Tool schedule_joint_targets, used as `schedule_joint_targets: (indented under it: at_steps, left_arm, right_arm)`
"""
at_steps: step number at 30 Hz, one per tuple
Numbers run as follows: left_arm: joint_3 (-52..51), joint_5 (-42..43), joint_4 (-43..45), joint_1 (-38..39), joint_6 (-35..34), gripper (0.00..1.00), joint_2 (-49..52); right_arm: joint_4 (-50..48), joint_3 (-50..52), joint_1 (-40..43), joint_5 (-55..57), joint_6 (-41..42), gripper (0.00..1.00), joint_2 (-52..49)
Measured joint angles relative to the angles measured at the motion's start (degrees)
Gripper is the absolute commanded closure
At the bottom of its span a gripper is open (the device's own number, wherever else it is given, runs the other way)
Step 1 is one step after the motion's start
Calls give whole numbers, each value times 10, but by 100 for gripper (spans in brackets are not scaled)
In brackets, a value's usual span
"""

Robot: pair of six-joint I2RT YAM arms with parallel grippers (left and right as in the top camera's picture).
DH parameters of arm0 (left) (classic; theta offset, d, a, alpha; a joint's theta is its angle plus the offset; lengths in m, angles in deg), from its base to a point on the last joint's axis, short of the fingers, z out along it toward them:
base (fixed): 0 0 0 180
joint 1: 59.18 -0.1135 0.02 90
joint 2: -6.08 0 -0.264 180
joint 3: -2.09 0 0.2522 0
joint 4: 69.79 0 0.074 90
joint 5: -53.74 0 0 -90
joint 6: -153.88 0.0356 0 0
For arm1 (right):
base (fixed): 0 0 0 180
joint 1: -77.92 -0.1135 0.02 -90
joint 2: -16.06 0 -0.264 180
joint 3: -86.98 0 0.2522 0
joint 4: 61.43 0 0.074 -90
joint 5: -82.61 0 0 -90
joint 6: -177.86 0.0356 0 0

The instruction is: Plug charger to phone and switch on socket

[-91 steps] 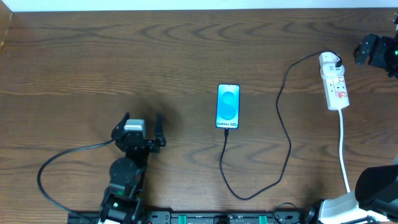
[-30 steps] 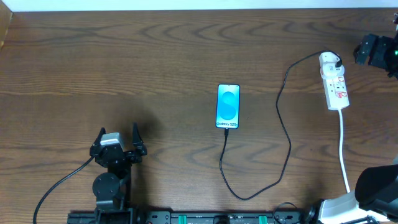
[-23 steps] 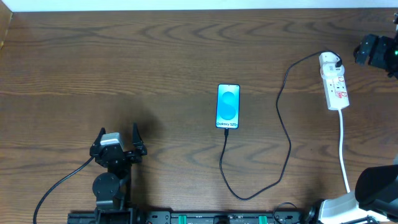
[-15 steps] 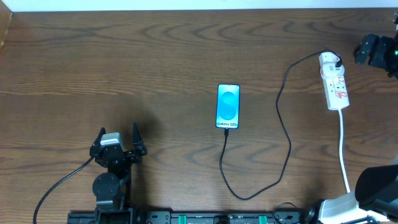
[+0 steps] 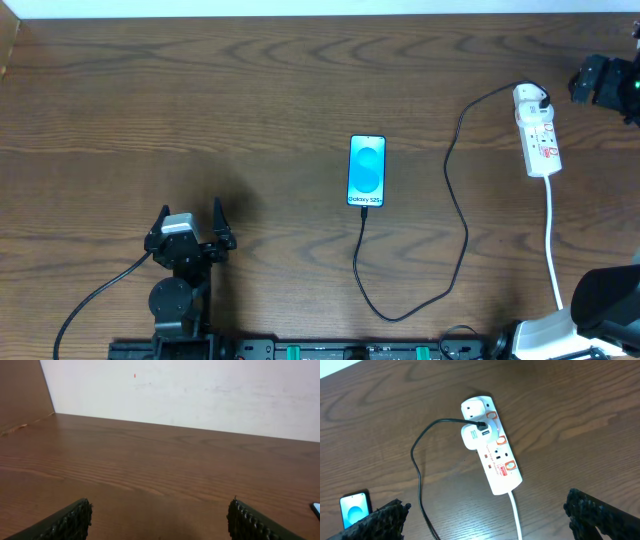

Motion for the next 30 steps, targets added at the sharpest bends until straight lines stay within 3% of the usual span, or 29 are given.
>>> schedule_joint_targets:
  at_steps: [21,30]
  left_arm:
    - [0,0,0,0,0,14,0]
    - [0,0,0,0,0,14,0]
  right_arm:
    - [0,0,0,0,0,1,5]
    - [0,0,-17,2,0,1,95]
